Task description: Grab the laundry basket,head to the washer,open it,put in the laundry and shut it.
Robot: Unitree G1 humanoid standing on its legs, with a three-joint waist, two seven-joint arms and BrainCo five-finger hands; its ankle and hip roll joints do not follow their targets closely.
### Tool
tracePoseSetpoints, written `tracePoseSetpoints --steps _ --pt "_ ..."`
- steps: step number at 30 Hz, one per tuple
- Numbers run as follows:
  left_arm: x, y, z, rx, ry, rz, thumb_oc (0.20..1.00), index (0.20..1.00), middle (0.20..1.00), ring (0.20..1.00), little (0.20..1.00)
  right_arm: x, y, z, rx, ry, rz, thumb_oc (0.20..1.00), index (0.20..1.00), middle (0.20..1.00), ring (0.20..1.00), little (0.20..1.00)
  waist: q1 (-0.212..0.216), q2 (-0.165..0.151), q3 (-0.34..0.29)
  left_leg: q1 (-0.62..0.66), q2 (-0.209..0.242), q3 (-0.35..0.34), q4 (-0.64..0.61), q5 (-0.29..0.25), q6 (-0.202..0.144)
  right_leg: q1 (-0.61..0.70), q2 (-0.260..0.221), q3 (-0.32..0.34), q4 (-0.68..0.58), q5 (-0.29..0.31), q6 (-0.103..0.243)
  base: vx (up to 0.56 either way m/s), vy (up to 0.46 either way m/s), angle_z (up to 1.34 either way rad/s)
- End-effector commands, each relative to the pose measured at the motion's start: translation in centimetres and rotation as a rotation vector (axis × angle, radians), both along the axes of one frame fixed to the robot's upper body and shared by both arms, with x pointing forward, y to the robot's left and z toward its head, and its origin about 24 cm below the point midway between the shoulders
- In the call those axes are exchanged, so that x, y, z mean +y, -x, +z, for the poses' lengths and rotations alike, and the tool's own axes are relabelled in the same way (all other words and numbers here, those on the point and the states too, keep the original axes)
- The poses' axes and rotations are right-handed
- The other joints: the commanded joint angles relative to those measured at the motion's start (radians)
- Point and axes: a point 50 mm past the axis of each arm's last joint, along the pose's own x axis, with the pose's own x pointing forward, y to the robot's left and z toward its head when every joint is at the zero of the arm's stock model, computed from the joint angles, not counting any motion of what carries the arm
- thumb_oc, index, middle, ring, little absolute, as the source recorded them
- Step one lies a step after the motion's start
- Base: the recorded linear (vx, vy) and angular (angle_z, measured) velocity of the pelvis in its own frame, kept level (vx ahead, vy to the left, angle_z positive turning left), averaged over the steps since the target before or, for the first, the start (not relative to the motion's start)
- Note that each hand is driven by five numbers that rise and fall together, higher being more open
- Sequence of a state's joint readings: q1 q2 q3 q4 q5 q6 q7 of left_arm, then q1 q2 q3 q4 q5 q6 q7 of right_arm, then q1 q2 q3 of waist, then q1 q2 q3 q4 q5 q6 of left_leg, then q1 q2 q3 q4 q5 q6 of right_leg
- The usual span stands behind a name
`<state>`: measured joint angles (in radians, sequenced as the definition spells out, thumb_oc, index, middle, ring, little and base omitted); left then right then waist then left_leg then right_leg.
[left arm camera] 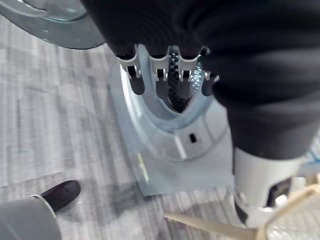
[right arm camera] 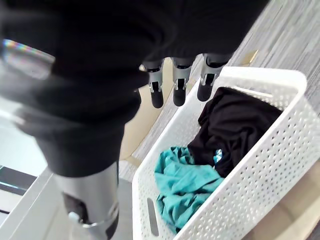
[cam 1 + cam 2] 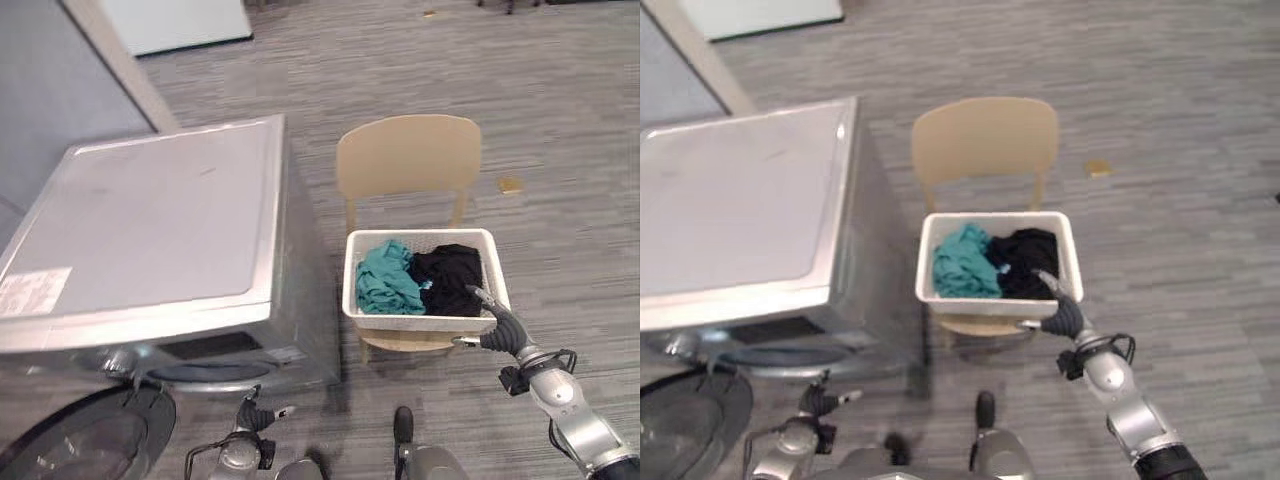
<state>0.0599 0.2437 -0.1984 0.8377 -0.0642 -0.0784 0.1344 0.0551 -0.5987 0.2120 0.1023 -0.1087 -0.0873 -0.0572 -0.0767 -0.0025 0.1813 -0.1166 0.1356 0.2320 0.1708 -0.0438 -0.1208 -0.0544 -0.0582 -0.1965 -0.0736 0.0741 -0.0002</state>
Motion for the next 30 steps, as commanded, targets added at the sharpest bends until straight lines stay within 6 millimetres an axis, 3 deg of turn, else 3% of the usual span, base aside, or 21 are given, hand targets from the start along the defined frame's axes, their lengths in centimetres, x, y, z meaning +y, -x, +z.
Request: tracePoseSetpoints --steps 1,5,12,15,21,22,30 --pt "1.0 -0.5 0.5 -0.026 -0.041 -0.011 1.000 1.000 1.000 1.000 1.000 0.6 -2.3 2.4 -0.142 0.036 0.020 1.000 1.000 1.000 1.000 1.000 0.044 -0.015 0.055 -0.017 -0.040 -0.044 -0.051 0.048 0.028 0.049 -0.015 0.033 0.040 -0.152 0.087 0.14 0.004 -0.58" --pt "1.6 1.0 -0.1 0.025 -0.047 -0.006 1.000 1.000 1.000 1.000 1.000 -0.1 -3.2 1.9 -0.116 0.101 0.003 1.000 1.000 1.000 1.000 1.000 0.064 -0.001 0.057 -0.007 -0.059 -0.086 -0.091 0.058 0.036 0.059 0.003 0.052 0.063 -0.172 0.081 0.12 0.042 -0.43" --pt "2.9 1.6 -0.3 0.052 -0.091 0.010 1.000 1.000 1.000 1.000 1.000 -0.3 -4.6 2.7 -0.135 0.188 0.025 1.000 1.000 1.000 1.000 1.000 0.089 -0.010 0.050 0.033 -0.079 -0.079 -0.146 0.053 0.055 0.050 -0.005 0.058 0.081 -0.174 0.091 0.09 0.078 -0.02" --pt "3.3 0.6 0.4 0.010 -0.107 0.008 1.000 1.000 1.000 1.000 1.000 0.2 -6.6 4.2 -0.188 0.284 0.059 1.000 1.000 1.000 1.000 1.000 0.110 -0.016 0.070 0.008 -0.083 -0.083 -0.147 0.050 0.063 0.005 -0.014 0.056 0.090 -0.164 0.097 -0.04 0.059 0.08" --pt "3.2 -0.6 0.9 -0.039 -0.098 0.025 1.000 1.000 1.000 1.000 1.000 0.6 -9.4 4.6 -0.192 0.388 0.031 1.000 1.000 1.000 1.000 1.000 0.147 -0.014 0.109 -0.054 -0.087 -0.103 -0.150 0.065 0.065 -0.066 -0.022 0.041 0.104 -0.146 0.101 -0.08 0.020 0.12" --pt "3.2 -1.2 1.2 -0.065 -0.094 0.032 1.000 1.000 1.000 1.000 1.000 0.6 -10.6 4.9 -0.187 0.435 0.006 1.000 1.000 1.000 1.000 1.000 0.171 -0.012 0.135 -0.090 -0.087 -0.114 -0.149 0.078 0.063 -0.102 -0.023 0.035 0.109 -0.135 0.100 -0.14 -0.017 0.14" --pt "3.7 -3.7 2.6 -0.156 -0.106 0.062 1.000 1.000 1.000 1.000 1.000 0.6 -14.0 6.1 -0.173 0.487 -0.121 1.000 1.000 1.000 1.000 1.000 0.257 -0.003 0.221 -0.220 -0.084 -0.177 -0.161 0.143 0.045 -0.206 -0.029 -0.030 0.110 -0.108 0.100 -0.09 -0.040 0.30"
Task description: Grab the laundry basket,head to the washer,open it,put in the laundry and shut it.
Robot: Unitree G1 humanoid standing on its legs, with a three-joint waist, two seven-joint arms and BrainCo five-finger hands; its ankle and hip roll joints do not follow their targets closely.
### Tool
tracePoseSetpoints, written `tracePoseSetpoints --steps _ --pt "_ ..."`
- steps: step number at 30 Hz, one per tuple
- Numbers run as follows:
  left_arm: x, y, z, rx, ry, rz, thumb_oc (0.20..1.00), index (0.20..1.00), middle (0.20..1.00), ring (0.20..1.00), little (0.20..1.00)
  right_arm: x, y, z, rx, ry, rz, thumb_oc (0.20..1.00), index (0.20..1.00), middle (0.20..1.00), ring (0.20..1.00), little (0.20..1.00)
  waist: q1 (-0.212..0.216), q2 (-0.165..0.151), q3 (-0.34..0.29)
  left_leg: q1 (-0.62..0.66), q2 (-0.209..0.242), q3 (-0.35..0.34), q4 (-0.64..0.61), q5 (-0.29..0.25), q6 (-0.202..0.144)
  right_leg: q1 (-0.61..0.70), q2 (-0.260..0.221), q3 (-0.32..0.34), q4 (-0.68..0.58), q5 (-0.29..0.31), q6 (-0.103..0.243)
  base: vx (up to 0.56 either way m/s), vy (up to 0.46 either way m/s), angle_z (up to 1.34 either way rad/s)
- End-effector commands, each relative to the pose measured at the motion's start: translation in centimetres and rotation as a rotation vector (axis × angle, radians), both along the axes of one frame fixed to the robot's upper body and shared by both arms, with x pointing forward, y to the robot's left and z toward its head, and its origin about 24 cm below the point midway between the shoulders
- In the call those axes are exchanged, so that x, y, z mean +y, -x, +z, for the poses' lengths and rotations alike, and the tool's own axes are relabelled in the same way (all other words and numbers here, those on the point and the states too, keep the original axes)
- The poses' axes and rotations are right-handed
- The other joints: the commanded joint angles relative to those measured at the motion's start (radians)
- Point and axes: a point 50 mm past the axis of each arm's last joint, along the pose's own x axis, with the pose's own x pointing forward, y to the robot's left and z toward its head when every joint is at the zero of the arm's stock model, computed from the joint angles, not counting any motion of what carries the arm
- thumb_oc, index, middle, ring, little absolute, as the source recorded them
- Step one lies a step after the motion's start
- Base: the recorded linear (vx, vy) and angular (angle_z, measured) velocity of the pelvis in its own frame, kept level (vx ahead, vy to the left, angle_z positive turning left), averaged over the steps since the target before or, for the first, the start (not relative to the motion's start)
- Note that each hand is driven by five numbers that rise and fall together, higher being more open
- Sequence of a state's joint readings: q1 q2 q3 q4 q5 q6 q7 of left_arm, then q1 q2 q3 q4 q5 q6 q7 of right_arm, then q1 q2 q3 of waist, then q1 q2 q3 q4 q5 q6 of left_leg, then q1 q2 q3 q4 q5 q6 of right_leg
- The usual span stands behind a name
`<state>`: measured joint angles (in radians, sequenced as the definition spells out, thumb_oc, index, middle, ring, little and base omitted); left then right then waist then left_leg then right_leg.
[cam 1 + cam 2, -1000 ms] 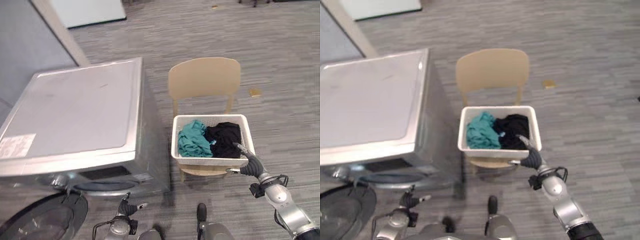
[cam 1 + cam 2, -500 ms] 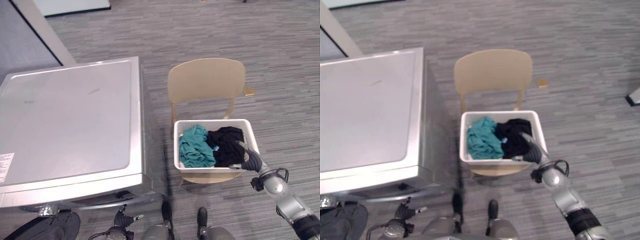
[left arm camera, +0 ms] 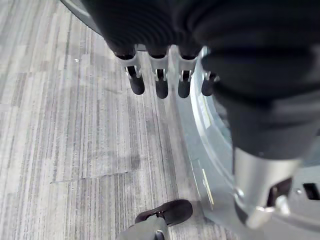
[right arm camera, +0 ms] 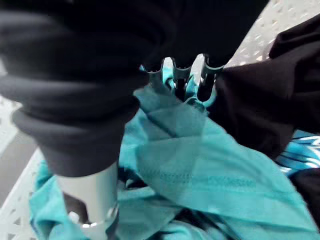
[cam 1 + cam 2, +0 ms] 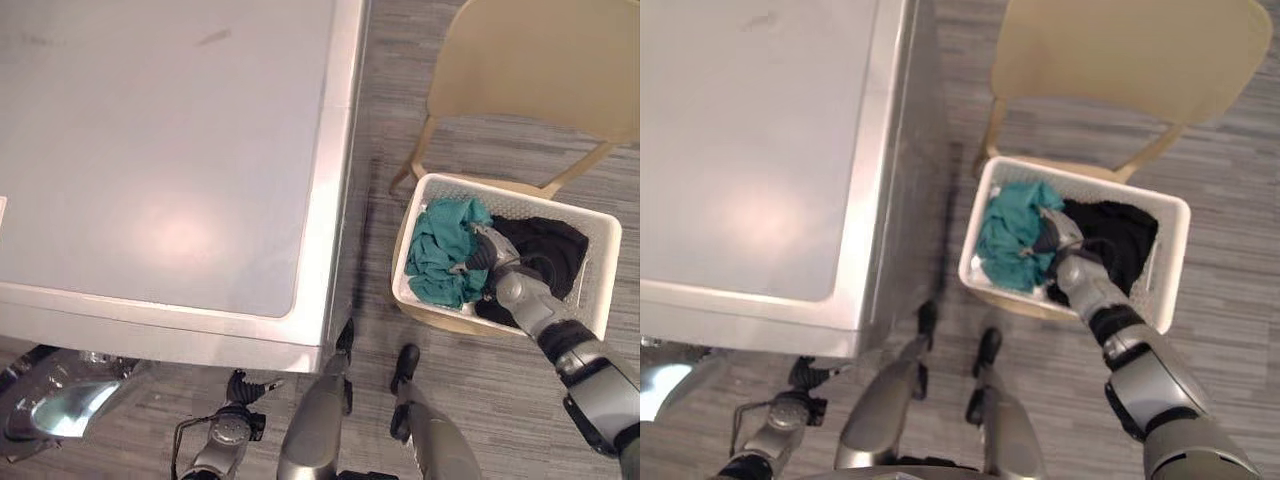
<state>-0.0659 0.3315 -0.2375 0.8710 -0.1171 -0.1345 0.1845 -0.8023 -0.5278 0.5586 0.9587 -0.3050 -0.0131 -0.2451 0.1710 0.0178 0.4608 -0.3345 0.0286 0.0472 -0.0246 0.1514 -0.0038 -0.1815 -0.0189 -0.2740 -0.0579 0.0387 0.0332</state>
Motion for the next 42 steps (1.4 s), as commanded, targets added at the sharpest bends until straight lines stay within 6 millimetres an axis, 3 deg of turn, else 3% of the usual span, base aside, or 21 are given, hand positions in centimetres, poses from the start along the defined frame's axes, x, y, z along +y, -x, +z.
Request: tracePoseSetpoints --steps 1,2,3,4,9,11,18,23,26,27,29,31,33,34,35,36,38,39,40,41,42 --pt "1.4 0.3 0.2 -0.016 -0.015 0.058 1.000 1.000 1.000 1.000 1.000 -0.1 0.1 0.2 -0.035 -0.017 -0.006 1.000 1.000 1.000 1.000 1.000 0.024 -0.018 -0.048 -0.019 0.020 -0.004 0.026 -0.041 -0.075 -0.092 -0.068 0.036 0.091 -0.069 0.066 -0.06 -0.029 0.36" --pt "1.3 0.2 0.3 -0.017 -0.015 0.054 1.000 1.000 1.000 1.000 1.000 -0.1 0.2 -0.4 -0.018 -0.044 -0.024 0.567 0.567 0.567 0.567 0.567 0.030 -0.015 -0.041 -0.027 0.019 -0.011 0.023 -0.035 -0.077 -0.095 -0.068 0.028 0.089 -0.067 0.066 -0.05 -0.035 0.22" --pt "1.3 0.1 0.2 -0.014 -0.011 0.051 1.000 1.000 1.000 1.000 1.000 0.0 0.4 -0.8 -0.012 -0.123 -0.045 0.200 0.200 0.200 0.200 0.200 0.037 -0.013 -0.041 -0.031 0.017 -0.022 0.010 -0.027 -0.082 -0.095 -0.069 0.015 0.079 -0.065 0.069 -0.01 -0.018 0.33" --pt "1.3 0.1 0.2 -0.014 -0.011 0.051 1.000 1.000 1.000 1.000 1.000 0.0 0.4 -0.8 -0.012 -0.123 -0.045 0.200 0.200 0.200 0.200 0.200 0.036 -0.013 -0.041 -0.031 0.017 -0.022 0.010 -0.027 -0.082 -0.095 -0.069 0.015 0.079 -0.064 0.069 0.02 -0.011 0.39" --pt "0.5 -0.1 0.1 -0.006 0.032 0.045 1.000 1.000 1.000 1.000 1.000 0.7 3.5 -2.7 -0.075 -0.728 -0.082 0.200 0.200 0.200 0.200 0.200 0.009 -0.028 -0.083 0.033 0.008 -0.038 -0.037 -0.034 -0.085 -0.032 -0.075 -0.008 0.059 -0.077 0.072 0.06 0.012 0.30" --pt "0.5 0.4 0.0 0.003 0.042 0.048 1.000 1.000 1.000 1.000 1.000 1.3 4.9 -2.0 -0.110 -0.813 0.003 0.200 0.200 0.200 0.200 0.200 -0.012 -0.045 -0.113 0.073 0.006 -0.026 -0.032 -0.059 -0.075 0.003 -0.080 -0.002 0.059 -0.080 0.077 0.11 0.044 0.03" --pt "0.9 2.2 -0.3 0.032 0.071 0.068 1.000 1.000 1.000 1.000 1.000 2.5 8.1 1.0 -0.177 -0.848 0.250 0.200 0.200 0.200 0.200 0.200 -0.067 -0.072 -0.198 0.195 -0.011 0.013 -0.003 -0.130 -0.041 0.108 -0.094 0.039 0.064 -0.097 0.091 0.09 0.070 -0.25" --pt "1.1 4.2 -0.9 0.068 0.097 0.097 1.000 1.000 1.000 1.000 1.000 4.4 10.6 3.1 -0.224 -0.897 0.428 0.200 0.200 0.200 0.200 0.200 -0.096 -0.059 -0.251 0.286 -0.021 0.057 -0.003 -0.168 -0.015 0.143 -0.106 0.082 0.091 -0.096 0.112 0.05 0.137 -0.34" --pt "1.1 3.9 -0.9 0.069 0.079 0.081 1.000 1.000 1.000 1.000 1.000 4.8 11.0 3.6 -0.243 -0.908 0.462 0.200 0.200 0.200 0.200 0.200 -0.104 -0.048 -0.232 0.292 -0.015 0.067 -0.006 -0.157 -0.009 0.114 -0.107 0.112 0.184 -0.108 0.119 -0.16 0.050 -0.44" --pt "1.2 2.8 -0.2 0.033 0.064 0.060 1.000 1.000 1.000 1.000 1.000 5.1 11.3 3.9 -0.267 -0.913 0.477 0.200 0.200 0.200 0.200 0.200 -0.117 -0.040 -0.209 0.266 -0.003 0.052 0.007 -0.139 -0.004 0.086 -0.079 0.179 0.284 -0.136 0.116 -0.27 0.009 -0.16" --pt "1.2 2.8 -0.2 0.033 0.063 0.060 1.000 1.000 1.000 1.000 1.000 5.1 11.3 3.9 -0.267 -0.913 0.477 0.200 0.200 0.200 0.200 0.200 -0.115 -0.042 -0.210 0.264 -0.005 0.053 0.009 -0.140 -0.003 0.080 -0.081 0.181 0.292 -0.141 0.116 -0.16 -0.013 0.10" --pt "1.5 1.9 0.5 -0.003 0.050 0.051 1.000 1.000 1.000 1.000 1.000 4.9 11.4 4.3 -0.296 -0.898 0.475 0.200 0.200 0.200 0.200 0.200 -0.116 -0.042 -0.202 0.223 0.001 0.031 0.034 -0.114 -0.002 0.094 -0.049 0.223 0.405 -0.188 0.103 -0.33 -0.105 0.16" --pt "1.7 1.5 1.0 -0.024 0.036 0.037 1.000 1.000 1.000 1.000 1.000 4.5 11.6 4.1 -0.313 -0.874 0.449 0.200 0.200 0.200 0.200 0.200 -0.105 -0.048 -0.236 0.163 0.002 -0.004 0.032 -0.074 -0.008 0.135 -0.001 0.286 0.497 -0.201 0.093 -0.46 -0.287 0.85" --pt "1.4 1.5 1.4 -0.051 0.048 0.021 1.000 1.000 1.000 1.000 1.000 4.6 11.4 4.1 -0.309 -0.865 0.442 0.200 0.200 0.200 0.200 0.200 -0.070 -0.067 -0.252 0.077 0.004 -0.033 0.030 -0.005 -0.049 0.243 0.045 0.338 0.327 -0.313 0.035 -0.39 -0.310 1.16" --pt "1.4 1.5 1.4 -0.051 0.048 0.022 1.000 1.000 1.000 1.000 1.000 4.6 11.4 4.1 -0.309 -0.865 0.442 0.200 0.200 0.200 0.200 0.200 -0.071 -0.067 -0.252 0.076 0.005 -0.034 0.030 -0.005 -0.049 0.245 0.045 0.337 0.324 -0.311 0.035 -0.46 -0.327 0.79" --pt "1.2 1.3 1.5 -0.061 0.059 0.027 1.000 1.000 1.000 1.000 1.000 4.5 11.1 4.1 -0.308 -0.865 0.437 0.200 0.200 0.200 0.200 0.200 -0.061 -0.061 -0.249 0.044 0.012 -0.041 0.026 0.029 -0.075 0.252 0.058 0.332 0.266 -0.310 0.019 -0.29 -0.166 0.17" --pt "0.3 1.0 1.9 -0.078 0.073 -0.025 1.000 1.000 1.000 1.000 1.000 3.9 11.0 4.2 -0.320 -0.844 0.413 0.200 0.200 0.200 0.200 0.200 -0.062 -0.044 -0.241 0.018 0.026 -0.036 -0.016 0.046 -0.099 0.248 0.091 0.328 0.201 -0.313 0.002 -0.43 -0.204 0.55" --pt "-0.8 0.2 3.0 -0.130 0.081 -0.114 1.000 1.000 1.000 1.000 1.000 2.8 11.0 4.0 -0.324 -0.816 0.366 0.200 0.200 0.200 0.200 0.200 -0.082 -0.039 -0.214 0.018 0.034 0.025 -0.038 0.015 -0.096 0.233 0.076 0.276 0.195 -0.293 0.000 -0.34 -0.085 0.94" --pt "-0.8 0.2 3.0 -0.130 0.082 -0.114 1.000 1.000 1.000 1.000 1.000 2.8 11.0 4.0 -0.325 -0.816 0.366 0.200 0.200 0.200 0.200 0.200 -0.081 -0.037 -0.215 0.016 0.037 0.024 -0.038 0.017 -0.097 0.231 0.079 0.276 0.193 -0.290 -0.001 -0.44 -0.006 0.90" --pt "-1.2 -0.4 4.1 -0.181 0.081 -0.173 1.000 1.000 1.000 1.000 1.000 2.4 11.3 3.7 -0.320 -0.815 0.341 0.200 0.200 0.200 0.200 0.200 -0.099 -0.048 -0.208 0.038 0.042 0.063 0.001 -0.021 -0.075 0.226 0.051 0.229 0.168 -0.260 0.009 -0.42 0.022 1.66" --pt "-1.6 -1.1 5.3 -0.238 0.073 -0.224 1.000 1.000 1.000 1.000 1.000 2.2 11.7 3.8 -0.322 -0.804 0.346 0.200 0.200 0.200 0.200 0.200 -0.119 -0.063 -0.215 0.063 0.042 0.056 0.111 -0.070 -0.062 0.215 0.021 0.188 0.136 -0.227 0.012 -0.42 0.022 1.68"
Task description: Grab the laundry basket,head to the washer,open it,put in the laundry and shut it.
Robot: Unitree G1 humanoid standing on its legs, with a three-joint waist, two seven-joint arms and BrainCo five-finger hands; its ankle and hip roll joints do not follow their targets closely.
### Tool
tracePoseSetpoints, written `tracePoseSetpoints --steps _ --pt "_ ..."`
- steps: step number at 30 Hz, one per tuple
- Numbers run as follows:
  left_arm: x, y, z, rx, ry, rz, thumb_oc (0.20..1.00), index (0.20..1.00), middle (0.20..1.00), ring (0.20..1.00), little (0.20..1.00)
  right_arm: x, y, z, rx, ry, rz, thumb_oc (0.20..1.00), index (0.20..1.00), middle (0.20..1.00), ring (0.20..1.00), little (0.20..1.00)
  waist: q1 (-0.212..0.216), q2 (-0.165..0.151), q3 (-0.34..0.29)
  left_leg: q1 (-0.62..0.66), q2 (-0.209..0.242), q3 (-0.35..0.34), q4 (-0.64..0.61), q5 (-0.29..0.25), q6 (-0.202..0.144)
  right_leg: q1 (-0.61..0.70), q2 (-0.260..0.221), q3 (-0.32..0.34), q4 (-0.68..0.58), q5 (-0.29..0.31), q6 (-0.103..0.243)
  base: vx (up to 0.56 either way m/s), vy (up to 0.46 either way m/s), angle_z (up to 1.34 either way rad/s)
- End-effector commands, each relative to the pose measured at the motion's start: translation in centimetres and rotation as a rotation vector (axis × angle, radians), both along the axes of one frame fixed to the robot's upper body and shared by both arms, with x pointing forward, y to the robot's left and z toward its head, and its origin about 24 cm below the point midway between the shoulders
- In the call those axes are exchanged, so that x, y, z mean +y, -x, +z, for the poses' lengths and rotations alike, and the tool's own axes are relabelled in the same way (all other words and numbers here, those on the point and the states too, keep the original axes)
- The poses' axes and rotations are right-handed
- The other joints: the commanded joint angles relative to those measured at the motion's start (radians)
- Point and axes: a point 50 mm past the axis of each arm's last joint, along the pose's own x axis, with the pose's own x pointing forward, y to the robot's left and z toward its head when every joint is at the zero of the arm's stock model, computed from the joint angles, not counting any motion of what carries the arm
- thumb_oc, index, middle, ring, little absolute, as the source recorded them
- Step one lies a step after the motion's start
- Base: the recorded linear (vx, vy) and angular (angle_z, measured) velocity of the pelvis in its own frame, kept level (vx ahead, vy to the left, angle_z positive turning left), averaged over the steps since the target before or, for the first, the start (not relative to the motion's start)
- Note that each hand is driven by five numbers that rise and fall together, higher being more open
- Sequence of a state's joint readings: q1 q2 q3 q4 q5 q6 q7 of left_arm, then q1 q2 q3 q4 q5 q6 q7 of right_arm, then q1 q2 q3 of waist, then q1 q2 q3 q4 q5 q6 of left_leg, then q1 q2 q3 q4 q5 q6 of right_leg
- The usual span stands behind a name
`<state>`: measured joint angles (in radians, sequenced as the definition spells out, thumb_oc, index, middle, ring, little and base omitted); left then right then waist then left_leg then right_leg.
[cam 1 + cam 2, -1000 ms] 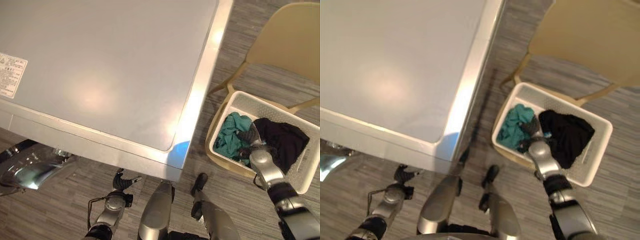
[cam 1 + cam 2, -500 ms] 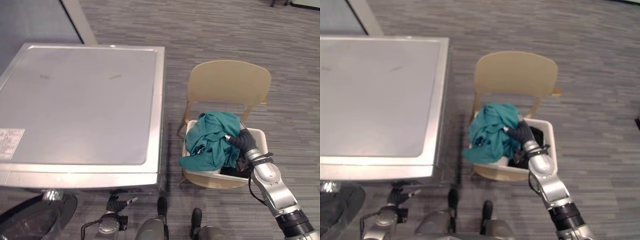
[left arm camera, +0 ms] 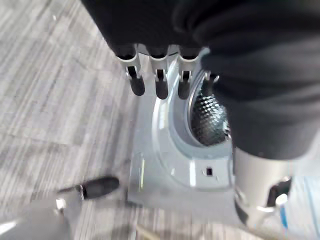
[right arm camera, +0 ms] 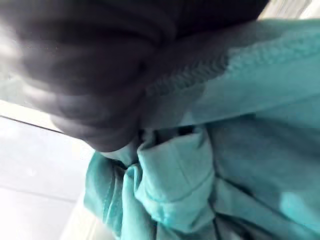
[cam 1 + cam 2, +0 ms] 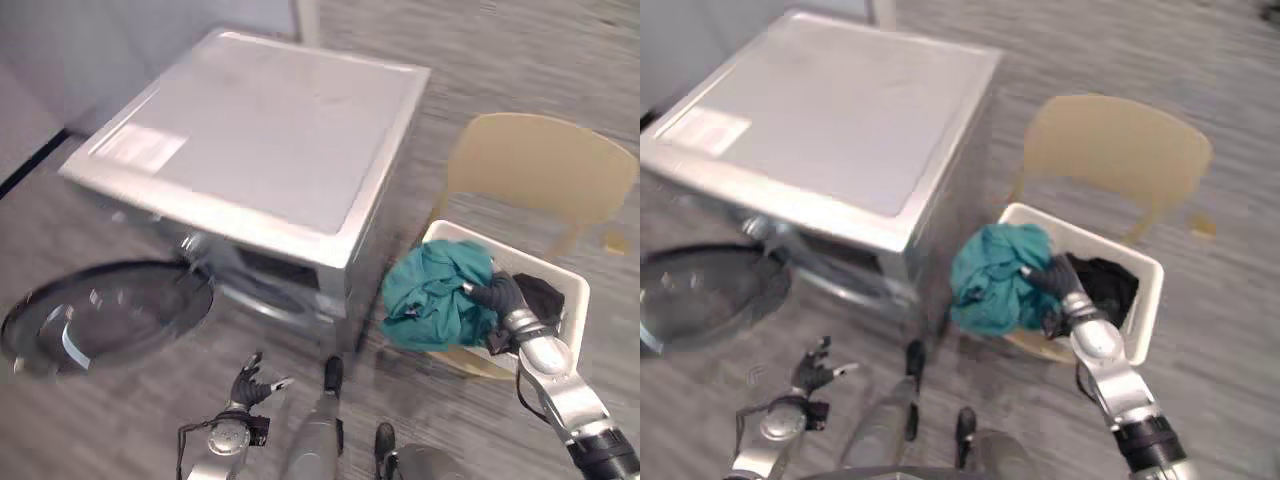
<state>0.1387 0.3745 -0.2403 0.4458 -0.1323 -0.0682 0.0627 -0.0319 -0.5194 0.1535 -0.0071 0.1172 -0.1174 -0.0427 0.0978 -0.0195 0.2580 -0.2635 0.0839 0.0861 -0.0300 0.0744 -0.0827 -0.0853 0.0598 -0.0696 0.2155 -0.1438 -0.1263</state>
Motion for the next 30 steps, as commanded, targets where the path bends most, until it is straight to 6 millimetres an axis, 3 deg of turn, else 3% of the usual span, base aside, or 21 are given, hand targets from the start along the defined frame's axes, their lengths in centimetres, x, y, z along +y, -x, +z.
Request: tracePoseSetpoints --steps 1,2,3,4,8,13,19,20,21,24,25,26,27,28,29,30 --pt "0.4 -2.4 2.7 -0.154 -0.047 -0.057 1.000 1.000 1.000 1.000 1.000 0.7 -0.3 5.0 -0.257 -0.045 0.028 0.200 0.200 0.200 0.200 0.200 -0.047 -0.024 -0.014 -0.013 -0.012 0.015 0.120 0.007 0.016 0.117 -0.056 -0.018 -0.139 -0.042 0.171 -0.21 0.017 1.51" --pt "0.4 -2.4 2.7 -0.154 -0.047 -0.057 1.000 1.000 1.000 1.000 1.000 0.7 -0.3 5.0 -0.257 -0.045 0.028 0.200 0.200 0.200 0.200 0.200 -0.048 -0.024 -0.015 -0.014 -0.012 0.014 0.121 0.007 0.016 0.116 -0.056 -0.019 -0.139 -0.041 0.171 -0.17 0.032 0.70" --pt "-0.4 -3.5 4.3 -0.233 -0.051 -0.115 1.000 1.000 1.000 1.000 1.000 0.8 0.0 5.2 -0.267 -0.038 0.043 0.200 0.200 0.200 0.200 0.200 -0.068 -0.046 -0.022 0.018 -0.016 0.013 0.222 -0.072 0.022 0.095 -0.090 -0.058 -0.151 -0.014 0.176 -0.22 0.107 0.59" --pt "-1.3 -4.6 5.7 -0.304 -0.055 -0.175 1.000 1.000 1.000 1.000 1.000 1.1 0.0 5.4 -0.275 -0.035 0.058 0.200 0.200 0.200 0.200 0.200 -0.090 -0.051 -0.045 0.099 -0.005 0.032 0.215 -0.130 0.018 0.085 -0.105 -0.091 -0.164 -0.007 0.180 -0.21 0.171 0.59" --pt "-3.3 -5.9 7.6 -0.406 -0.053 -0.260 1.000 1.000 1.000 1.000 1.000 2.3 0.0 5.8 -0.294 -0.083 0.106 0.200 0.200 0.200 0.200 0.200 -0.111 -0.038 -0.084 0.160 -0.008 0.028 0.097 -0.095 0.012 0.081 -0.109 -0.116 -0.196 0.020 0.203 0.00 0.154 0.75" --pt "-6.4 -7.5 10.3 -0.535 -0.043 -0.389 1.000 1.000 1.000 1.000 1.000 5.8 -0.2 5.9 -0.285 -0.172 0.252 0.200 0.200 0.200 0.200 0.200 -0.114 -0.035 -0.122 0.226 -0.038 0.011 -0.043 -0.075 0.023 0.090 -0.121 -0.116 -0.205 0.034 0.224 0.01 0.165 0.03" --pt "-9.3 -8.5 12.1 -0.627 -0.014 -0.433 1.000 1.000 1.000 1.000 1.000 11.0 -0.4 6.1 -0.245 -0.355 0.407 0.200 0.200 0.200 0.200 0.200 -0.108 -0.040 -0.146 0.269 -0.055 0.022 -0.057 -0.090 0.045 0.099 -0.135 -0.092 -0.179 0.039 0.237 0.01 0.095 -0.10" --pt "-10.6 -9.0 12.7 -0.662 -0.005 -0.446 1.000 1.000 1.000 1.000 1.000 12.8 -0.2 5.8 -0.205 -0.447 0.453 0.200 0.200 0.200 0.200 0.200 -0.106 -0.039 -0.152 0.278 -0.057 0.030 -0.057 -0.094 0.048 0.105 -0.139 -0.087 -0.176 0.038 0.239 0.02 0.063 0.00" --pt "-10.6 -9.0 12.7 -0.663 -0.005 -0.446 1.000 1.000 1.000 1.000 1.000 12.8 -0.3 5.8 -0.206 -0.448 0.453 0.200 0.200 0.200 0.200 0.200 -0.105 -0.039 -0.151 0.279 -0.057 0.031 -0.057 -0.094 0.048 0.105 -0.139 -0.087 -0.176 0.038 0.239 0.03 0.050 -0.02" --pt "-12.9 -9.7 13.8 -0.713 0.022 -0.475 1.000 1.000 1.000 1.000 1.000 15.3 0.0 4.8 -0.107 -0.560 0.517 0.200 0.200 0.200 0.200 0.200 -0.104 -0.036 -0.158 0.291 -0.059 0.035 -0.057 -0.097 0.053 0.111 -0.143 -0.084 -0.169 0.037 0.239 0.00 0.012 0.01" --pt "-13.9 -10.1 14.6 -0.751 0.019 -0.499 0.887 0.887 0.887 0.887 0.887 16.3 0.2 4.3 -0.059 -0.600 0.552 0.200 0.200 0.200 0.200 0.200 -0.104 -0.036 -0.160 0.297 -0.058 0.036 -0.057 -0.098 0.053 0.117 -0.144 -0.083 -0.166 0.037 0.240 0.00 0.000 0.00" --pt "-14.6 -10.3 15.1 -0.775 0.018 -0.519 0.200 0.200 0.200 0.200 0.200 17.0 0.4 3.8 -0.020 -0.619 0.577 0.200 0.200 0.200 0.200 0.200 -0.104 -0.036 -0.163 0.299 -0.057 0.037 -0.057 -0.098 0.051 0.119 -0.144 -0.083 -0.167 0.036 0.241 0.02 -0.002 -0.03" --pt "-14.7 -10.3 15.1 -0.775 0.018 -0.519 0.200 0.200 0.200 0.200 0.200 17.0 0.3 3.8 -0.021 -0.619 0.577 0.256 0.256 0.256 0.256 0.256 -0.104 -0.036 -0.162 0.299 -0.057 0.037 -0.057 -0.099 0.051 0.120 -0.144 -0.083 -0.167 0.036 0.241 0.00 0.000 0.00" --pt "-14.8 -10.3 15.2 -0.782 0.019 -0.522 0.200 0.200 0.200 0.200 0.200 17.2 0.4 3.6 0.001 -0.628 0.588 0.567 0.567 0.567 0.567 0.567 -0.103 -0.037 -0.163 0.300 -0.056 0.037 -0.057 -0.098 0.050 0.122 -0.144 -0.083 -0.167 0.036 0.240 0.01 -0.029 -0.03" --pt "-14.9 -10.4 15.5 -0.799 0.016 -0.521 0.200 0.200 0.200 0.200 0.200 17.6 0.7 3.3 0.034 -0.625 0.626 1.000 1.000 1.000 1.000 1.000 -0.102 -0.038 -0.165 0.302 -0.054 0.037 -0.057 -0.097 0.048 0.126 -0.145 -0.085 -0.169 0.036 0.240 0.01 -0.029 -0.05" --pt "-14.9 -10.4 15.5 -0.799 0.016 -0.521 0.200 0.200 0.200 0.200 0.200 17.6 0.7 3.3 0.034 -0.625 0.626 1.000 1.000 1.000 1.000 1.000 -0.102 -0.038 -0.165 0.302 -0.054 0.037 -0.057 -0.097 0.048 0.126 -0.145 -0.085 -0.169 0.036 0.240 0.00 -0.034 -0.03"
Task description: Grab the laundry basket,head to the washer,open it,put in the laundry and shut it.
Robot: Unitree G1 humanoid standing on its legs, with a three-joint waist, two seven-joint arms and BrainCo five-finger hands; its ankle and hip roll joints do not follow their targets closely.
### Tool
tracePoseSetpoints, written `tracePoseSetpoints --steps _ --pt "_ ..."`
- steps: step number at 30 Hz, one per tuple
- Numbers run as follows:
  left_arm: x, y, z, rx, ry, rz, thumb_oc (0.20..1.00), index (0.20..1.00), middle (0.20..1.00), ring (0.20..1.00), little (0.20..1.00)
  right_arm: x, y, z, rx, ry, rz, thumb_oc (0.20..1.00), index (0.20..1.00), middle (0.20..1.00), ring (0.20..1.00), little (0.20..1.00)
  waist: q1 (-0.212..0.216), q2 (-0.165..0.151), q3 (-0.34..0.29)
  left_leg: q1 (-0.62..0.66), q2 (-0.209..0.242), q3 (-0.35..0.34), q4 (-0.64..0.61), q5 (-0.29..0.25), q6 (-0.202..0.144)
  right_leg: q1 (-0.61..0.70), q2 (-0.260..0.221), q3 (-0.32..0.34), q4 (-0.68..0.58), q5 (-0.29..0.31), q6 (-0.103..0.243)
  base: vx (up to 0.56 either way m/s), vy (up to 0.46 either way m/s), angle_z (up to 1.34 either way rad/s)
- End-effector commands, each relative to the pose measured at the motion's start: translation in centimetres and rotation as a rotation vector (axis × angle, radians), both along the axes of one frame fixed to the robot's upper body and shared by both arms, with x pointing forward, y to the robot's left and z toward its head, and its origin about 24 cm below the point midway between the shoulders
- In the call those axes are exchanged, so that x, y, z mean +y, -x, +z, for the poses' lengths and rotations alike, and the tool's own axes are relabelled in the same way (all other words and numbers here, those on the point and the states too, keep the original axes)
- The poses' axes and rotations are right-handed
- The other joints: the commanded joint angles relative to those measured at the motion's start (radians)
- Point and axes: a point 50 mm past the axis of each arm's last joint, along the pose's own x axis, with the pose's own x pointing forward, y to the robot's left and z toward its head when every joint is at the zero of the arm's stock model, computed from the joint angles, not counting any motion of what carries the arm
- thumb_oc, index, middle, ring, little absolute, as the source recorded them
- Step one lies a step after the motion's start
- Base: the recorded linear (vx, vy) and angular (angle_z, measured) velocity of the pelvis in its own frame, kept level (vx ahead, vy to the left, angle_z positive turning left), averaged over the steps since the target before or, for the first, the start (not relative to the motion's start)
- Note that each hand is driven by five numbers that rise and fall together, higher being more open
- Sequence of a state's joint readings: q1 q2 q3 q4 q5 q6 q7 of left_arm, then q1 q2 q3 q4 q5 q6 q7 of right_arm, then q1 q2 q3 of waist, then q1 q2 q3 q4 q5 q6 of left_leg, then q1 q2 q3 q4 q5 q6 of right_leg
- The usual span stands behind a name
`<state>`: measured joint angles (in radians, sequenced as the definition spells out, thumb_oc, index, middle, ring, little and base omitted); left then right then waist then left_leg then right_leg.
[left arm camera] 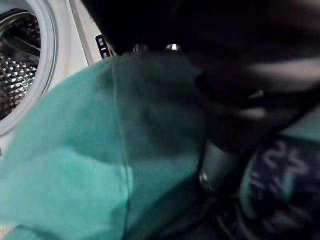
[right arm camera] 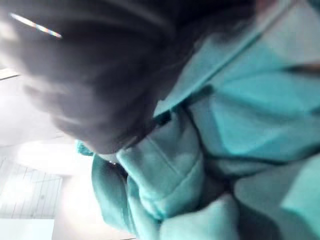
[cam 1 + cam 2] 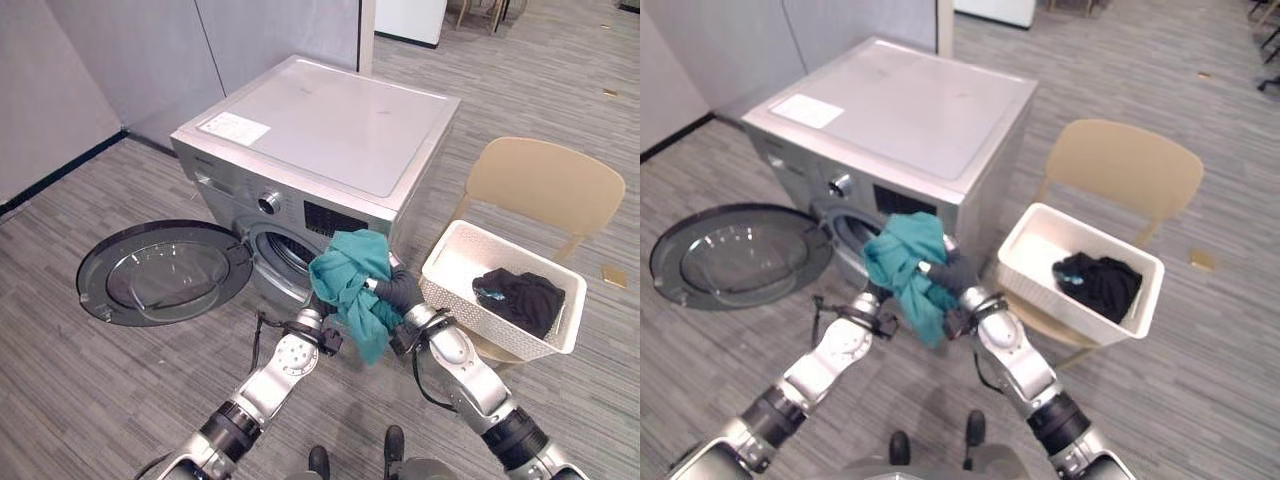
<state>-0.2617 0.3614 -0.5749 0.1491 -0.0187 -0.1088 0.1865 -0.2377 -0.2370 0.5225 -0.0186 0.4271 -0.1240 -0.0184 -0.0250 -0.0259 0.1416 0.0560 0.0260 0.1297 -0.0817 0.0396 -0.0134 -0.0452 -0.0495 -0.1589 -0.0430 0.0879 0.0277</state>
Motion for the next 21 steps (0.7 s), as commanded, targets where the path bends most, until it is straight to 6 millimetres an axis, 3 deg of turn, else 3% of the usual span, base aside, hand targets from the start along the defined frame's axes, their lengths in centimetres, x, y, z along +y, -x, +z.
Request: tracePoseSetpoints --steps 1,3,5,7,9,10,14,16,18,21 --pt "-2.3 -1.3 3.1 -0.168 0.038 -0.055 0.200 0.200 0.200 0.200 0.200 2.9 1.2 1.5 -0.033 -0.105 0.160 1.000 1.000 1.000 1.000 1.000 0.022 -0.032 -0.049 -0.016 0.005 -0.007 -0.006 -0.061 -0.022 0.087 -0.034 0.004 0.089 -0.196 0.085 0.00 -0.043 0.02" --pt "-0.2 -1.4 2.2 -0.122 0.056 0.028 0.200 0.200 0.200 0.200 0.200 1.0 0.9 0.6 -0.033 -0.013 0.119 1.000 1.000 1.000 1.000 1.000 0.024 -0.030 -0.056 -0.017 0.010 -0.006 -0.006 -0.053 -0.031 0.098 -0.032 -0.003 0.078 -0.193 0.083 0.00 -0.056 0.04" --pt "0.2 -1.4 2.0 -0.114 0.058 0.042 0.200 0.200 0.200 0.200 0.200 0.5 0.8 0.4 -0.038 0.017 0.101 1.000 1.000 1.000 1.000 1.000 0.024 -0.029 -0.057 -0.017 0.010 -0.006 -0.006 -0.051 -0.032 0.098 -0.032 -0.004 0.076 -0.193 0.083 0.00 0.000 0.00" --pt "1.8 -1.1 1.4 -0.087 0.060 0.090 0.200 0.200 0.200 0.200 0.200 -1.7 0.5 -0.1 -0.074 0.143 0.028 1.000 1.000 1.000 1.000 1.000 0.024 -0.027 -0.058 -0.018 0.012 -0.007 -0.006 -0.048 -0.033 0.102 -0.031 -0.009 0.074 -0.193 0.083 0.00 -0.018 0.01" --pt "3.8 -0.3 0.1 -0.035 0.051 0.151 0.200 0.200 0.200 0.200 0.200 -5.2 1.0 -1.0 -0.087 0.279 -0.065 1.000 1.000 1.000 1.000 1.000 0.021 -0.025 -0.061 -0.016 0.013 -0.009 -0.006 -0.046 -0.035 0.106 -0.029 -0.012 0.069 -0.193 0.083 0.02 -0.049 0.03" --pt "5.4 0.4 -1.0 0.013 0.050 0.203 0.200 0.200 0.200 0.200 0.200 -7.8 1.4 -1.3 -0.116 0.400 -0.148 1.000 1.000 1.000 1.000 1.000 0.016 -0.025 -0.062 -0.016 0.015 -0.011 -0.006 -0.044 -0.037 0.108 -0.027 -0.012 0.067 -0.195 0.083 0.02 -0.056 0.02" --pt "9.0 2.4 -3.7 0.131 0.066 0.341 0.200 0.200 0.200 0.200 0.200 -13.6 2.9 -2.6 -0.122 0.722 -0.328 1.000 1.000 1.000 1.000 1.000 0.005 -0.019 -0.061 -0.014 0.018 -0.009 -0.006 -0.040 -0.038 0.107 -0.024 -0.010 0.067 -0.194 0.085 0.01 -0.037 -0.05" --pt "10.7 3.9 -5.3 0.212 0.080 0.413 0.200 0.200 0.200 0.200 0.200 -15.8 4.2 -5.1 0.000 0.805 -0.388 1.000 1.000 1.000 1.000 1.000 0.000 -0.014 -0.060 -0.011 0.020 -0.006 -0.006 -0.040 -0.037 0.107 -0.022 -0.006 0.066 -0.194 0.085 0.01 -0.024 -0.09" --pt "13.4 6.3 -7.5 0.333 0.079 0.508 0.200 0.200 0.200 0.200 0.200 -18.9 6.1 -10.1 0.252 0.899 -0.483 1.000 1.000 1.000 1.000 1.000 -0.003 -0.009 -0.052 -0.007 0.023 0.000 -0.006 -0.038 -0.033 0.110 -0.017 0.004 0.064 -0.197 0.080 0.02 -0.037 -0.07" --pt "14.7 7.5 -8.6 0.392 0.081 0.570 0.200 0.200 0.200 0.200 0.200 -19.9 7.6 -13.0 0.426 0.870 -0.529 1.000 1.000 1.000 1.000 1.000 -0.002 -0.007 -0.045 -0.004 0.024 -0.001 -0.006 -0.036 -0.033 0.113 -0.014 0.007 0.062 -0.200 0.076 0.02 -0.037 -0.11"
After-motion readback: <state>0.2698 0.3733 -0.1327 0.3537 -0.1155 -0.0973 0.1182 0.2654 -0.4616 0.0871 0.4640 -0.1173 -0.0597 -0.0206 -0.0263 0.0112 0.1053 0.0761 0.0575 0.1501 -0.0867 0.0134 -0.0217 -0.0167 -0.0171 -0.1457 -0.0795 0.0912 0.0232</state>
